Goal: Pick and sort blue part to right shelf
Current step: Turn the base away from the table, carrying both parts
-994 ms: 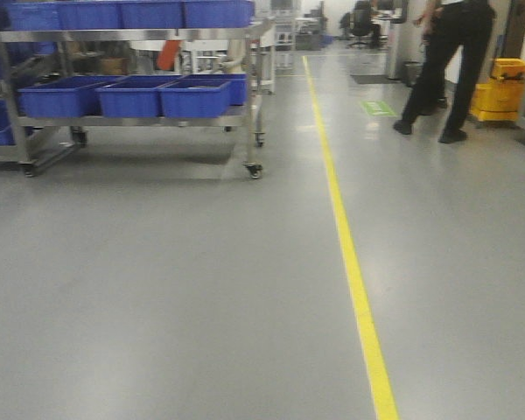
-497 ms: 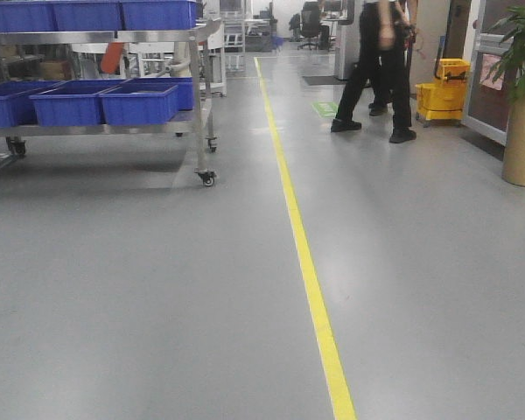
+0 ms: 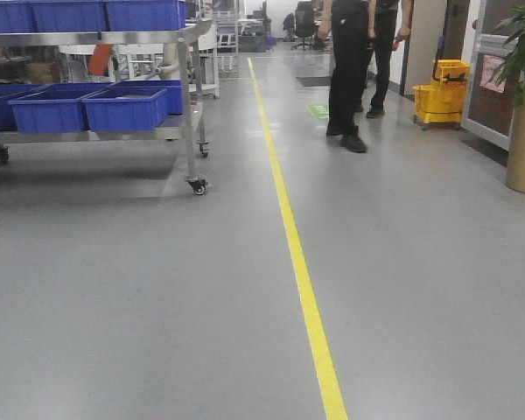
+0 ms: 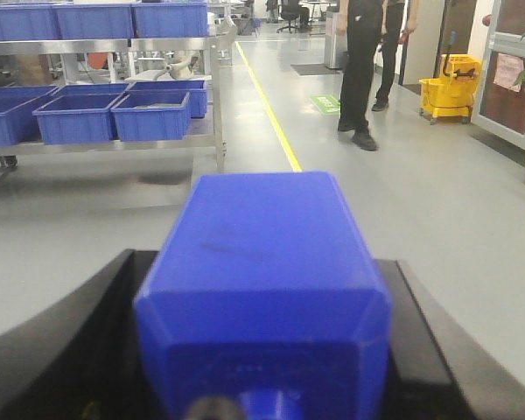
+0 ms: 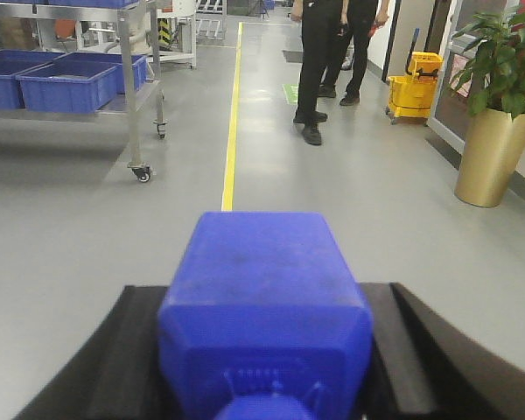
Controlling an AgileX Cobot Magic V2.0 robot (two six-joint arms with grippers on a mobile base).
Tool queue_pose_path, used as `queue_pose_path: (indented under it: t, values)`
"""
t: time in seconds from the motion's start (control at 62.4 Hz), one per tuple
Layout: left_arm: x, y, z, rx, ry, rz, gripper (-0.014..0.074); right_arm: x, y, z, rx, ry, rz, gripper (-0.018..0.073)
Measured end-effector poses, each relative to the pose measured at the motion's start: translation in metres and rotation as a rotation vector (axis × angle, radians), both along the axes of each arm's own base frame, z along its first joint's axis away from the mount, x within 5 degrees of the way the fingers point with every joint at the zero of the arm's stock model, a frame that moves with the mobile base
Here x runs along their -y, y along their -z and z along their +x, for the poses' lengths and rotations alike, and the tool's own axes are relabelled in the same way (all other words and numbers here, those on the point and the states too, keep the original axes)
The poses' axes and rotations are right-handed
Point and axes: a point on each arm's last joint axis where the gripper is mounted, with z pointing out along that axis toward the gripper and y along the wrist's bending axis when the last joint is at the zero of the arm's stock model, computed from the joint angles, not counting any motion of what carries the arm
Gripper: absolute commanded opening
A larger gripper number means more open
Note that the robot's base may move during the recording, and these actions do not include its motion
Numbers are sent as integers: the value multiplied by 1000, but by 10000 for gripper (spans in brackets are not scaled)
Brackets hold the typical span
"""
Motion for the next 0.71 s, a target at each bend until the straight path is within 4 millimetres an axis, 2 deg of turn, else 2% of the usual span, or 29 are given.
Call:
queue_pose_path:
  t: [0.705]
  values:
    - [0,0,0,0,0,0,386,0,0,0,0,0,0,385]
